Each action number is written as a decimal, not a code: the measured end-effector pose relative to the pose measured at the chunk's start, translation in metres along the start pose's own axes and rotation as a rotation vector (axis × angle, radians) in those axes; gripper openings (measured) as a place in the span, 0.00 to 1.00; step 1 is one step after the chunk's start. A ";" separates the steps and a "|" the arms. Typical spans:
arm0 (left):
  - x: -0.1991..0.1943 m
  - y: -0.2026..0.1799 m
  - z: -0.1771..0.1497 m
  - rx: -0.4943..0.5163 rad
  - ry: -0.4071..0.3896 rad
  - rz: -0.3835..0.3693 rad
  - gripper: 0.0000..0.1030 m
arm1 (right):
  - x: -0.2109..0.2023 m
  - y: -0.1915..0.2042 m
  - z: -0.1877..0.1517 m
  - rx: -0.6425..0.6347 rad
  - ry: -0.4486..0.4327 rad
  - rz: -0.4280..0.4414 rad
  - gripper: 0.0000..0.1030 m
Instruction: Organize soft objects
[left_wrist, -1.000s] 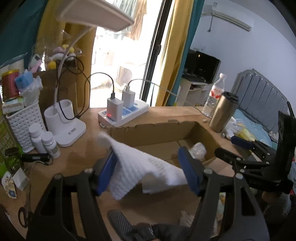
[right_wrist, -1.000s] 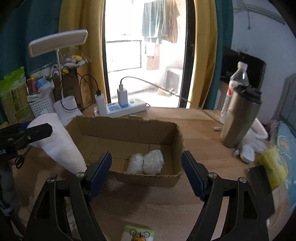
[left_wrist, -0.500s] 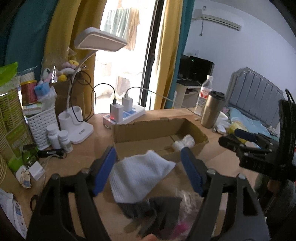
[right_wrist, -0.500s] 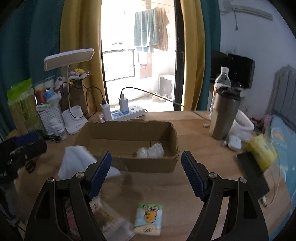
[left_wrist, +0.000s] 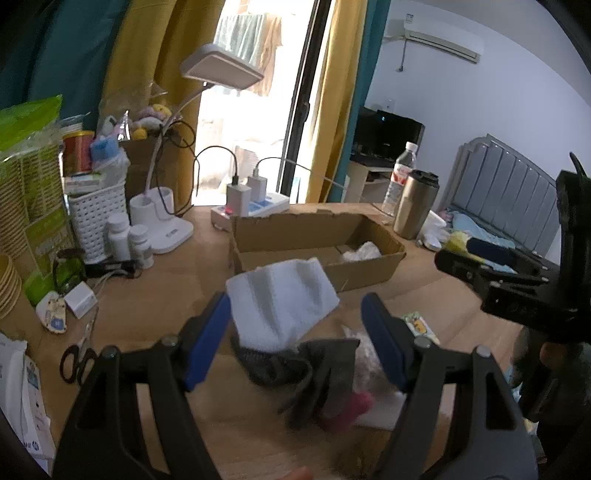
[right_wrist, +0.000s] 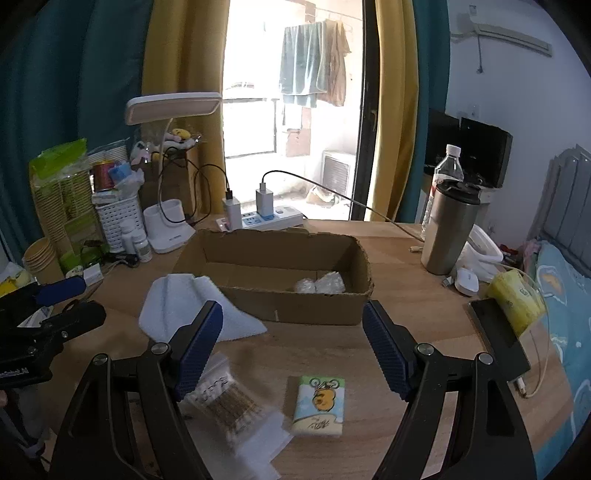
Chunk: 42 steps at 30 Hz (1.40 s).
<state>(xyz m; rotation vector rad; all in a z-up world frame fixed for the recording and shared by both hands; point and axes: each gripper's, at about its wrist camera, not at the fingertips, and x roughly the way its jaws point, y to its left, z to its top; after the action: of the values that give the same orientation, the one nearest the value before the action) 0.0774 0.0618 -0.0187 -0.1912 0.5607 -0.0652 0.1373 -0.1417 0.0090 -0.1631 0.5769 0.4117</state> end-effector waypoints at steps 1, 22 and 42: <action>-0.002 0.001 -0.003 -0.002 0.001 0.001 0.72 | -0.002 0.002 -0.002 -0.001 -0.003 0.003 0.78; -0.002 0.003 -0.053 0.011 0.067 0.024 0.72 | -0.001 0.022 -0.055 -0.044 0.050 0.063 0.79; 0.003 -0.023 -0.095 0.023 0.175 -0.028 0.72 | 0.004 0.015 -0.108 -0.032 0.175 0.112 0.79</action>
<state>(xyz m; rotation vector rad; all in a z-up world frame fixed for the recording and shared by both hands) 0.0293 0.0237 -0.0949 -0.1714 0.7319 -0.1160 0.0810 -0.1551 -0.0831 -0.1994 0.7538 0.5192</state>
